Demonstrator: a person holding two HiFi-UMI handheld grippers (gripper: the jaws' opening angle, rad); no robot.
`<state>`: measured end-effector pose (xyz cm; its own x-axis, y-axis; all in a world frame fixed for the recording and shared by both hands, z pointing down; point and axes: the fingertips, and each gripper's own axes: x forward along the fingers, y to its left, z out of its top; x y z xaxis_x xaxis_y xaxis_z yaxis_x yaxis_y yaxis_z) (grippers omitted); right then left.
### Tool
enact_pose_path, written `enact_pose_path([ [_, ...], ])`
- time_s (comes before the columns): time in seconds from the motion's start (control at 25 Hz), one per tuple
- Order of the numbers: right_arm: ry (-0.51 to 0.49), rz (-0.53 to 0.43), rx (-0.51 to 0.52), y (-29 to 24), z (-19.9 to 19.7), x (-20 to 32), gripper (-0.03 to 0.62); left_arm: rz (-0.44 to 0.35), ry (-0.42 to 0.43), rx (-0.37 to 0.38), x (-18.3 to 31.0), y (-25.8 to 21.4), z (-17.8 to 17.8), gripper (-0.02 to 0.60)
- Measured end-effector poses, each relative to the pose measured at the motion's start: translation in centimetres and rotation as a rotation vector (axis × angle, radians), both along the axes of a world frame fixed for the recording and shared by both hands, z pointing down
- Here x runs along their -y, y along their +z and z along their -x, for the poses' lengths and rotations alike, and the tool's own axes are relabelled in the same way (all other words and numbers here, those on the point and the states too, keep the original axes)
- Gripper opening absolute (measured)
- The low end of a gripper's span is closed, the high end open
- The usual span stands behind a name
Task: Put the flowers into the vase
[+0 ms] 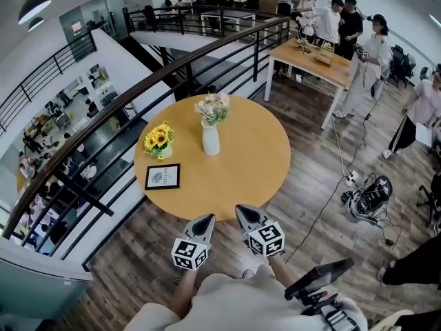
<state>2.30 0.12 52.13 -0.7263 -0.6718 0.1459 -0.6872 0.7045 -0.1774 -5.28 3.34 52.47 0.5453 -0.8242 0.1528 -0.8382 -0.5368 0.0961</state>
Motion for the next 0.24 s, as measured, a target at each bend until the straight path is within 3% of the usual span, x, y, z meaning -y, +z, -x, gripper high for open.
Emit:
enact_pose_path([
  [0.24, 0.005, 0.013, 0.02, 0.5, 1.0, 1.3, 0.008, -0.006, 0.002, -0.012, 1.3, 0.6, 1.1, 0.006],
])
